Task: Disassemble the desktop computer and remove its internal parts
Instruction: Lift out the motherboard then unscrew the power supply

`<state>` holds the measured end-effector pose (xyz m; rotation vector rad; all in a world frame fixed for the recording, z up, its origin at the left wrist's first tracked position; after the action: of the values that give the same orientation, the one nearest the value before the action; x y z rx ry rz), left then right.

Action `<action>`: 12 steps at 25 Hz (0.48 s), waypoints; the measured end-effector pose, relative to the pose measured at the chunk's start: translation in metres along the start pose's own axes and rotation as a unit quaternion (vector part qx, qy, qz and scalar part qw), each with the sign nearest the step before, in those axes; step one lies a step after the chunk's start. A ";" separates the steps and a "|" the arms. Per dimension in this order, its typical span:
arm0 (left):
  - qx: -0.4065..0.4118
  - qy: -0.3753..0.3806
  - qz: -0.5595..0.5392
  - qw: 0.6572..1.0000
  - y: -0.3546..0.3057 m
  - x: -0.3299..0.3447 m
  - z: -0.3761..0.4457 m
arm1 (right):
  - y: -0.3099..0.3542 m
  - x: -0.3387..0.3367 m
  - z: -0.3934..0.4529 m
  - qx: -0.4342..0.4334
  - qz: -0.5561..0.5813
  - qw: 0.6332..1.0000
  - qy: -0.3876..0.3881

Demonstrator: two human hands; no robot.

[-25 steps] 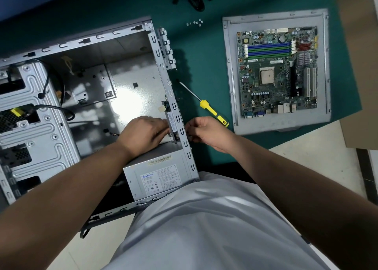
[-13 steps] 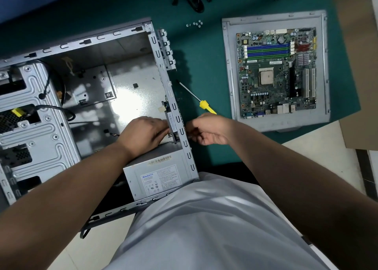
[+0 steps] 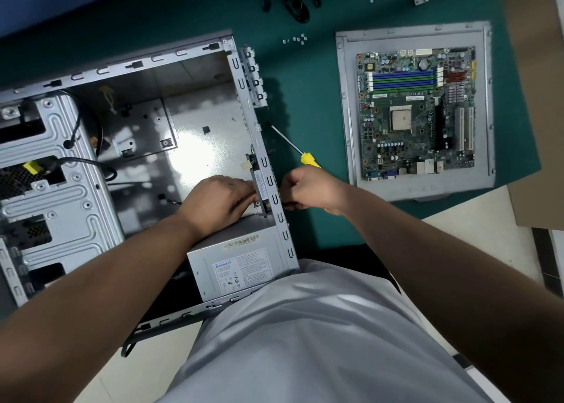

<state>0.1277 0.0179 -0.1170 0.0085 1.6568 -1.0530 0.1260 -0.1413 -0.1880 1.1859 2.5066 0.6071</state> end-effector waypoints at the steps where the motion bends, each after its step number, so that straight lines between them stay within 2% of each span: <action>1: -0.001 0.001 0.000 1.000 0.001 0.000 0.001 | -0.002 -0.001 0.001 -0.025 0.000 1.000 -0.015; 6: 0.001 -0.006 0.002 1.000 0.002 0.000 -0.001 | -0.012 0.001 -0.006 -0.109 0.031 0.991 -0.065; 10: 0.002 -0.006 0.002 1.000 0.001 0.000 0.000 | -0.007 -0.002 -0.016 -0.180 -0.043 0.976 -0.114; 12: 0.001 -0.008 -0.001 1.000 0.003 0.000 0.000 | -0.007 -0.003 -0.018 -0.193 -0.044 0.972 -0.130</action>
<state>0.1291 0.0192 -0.1188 0.0007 1.6425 -1.0535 0.1159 -0.1519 -0.1759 0.9372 2.0885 0.8122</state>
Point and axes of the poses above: each hand's wrist, its own z-axis towards the middle knuckle, its own x-axis out of the palm, y = z × x, the point moved 8 cm from there along z, towards the middle knuckle
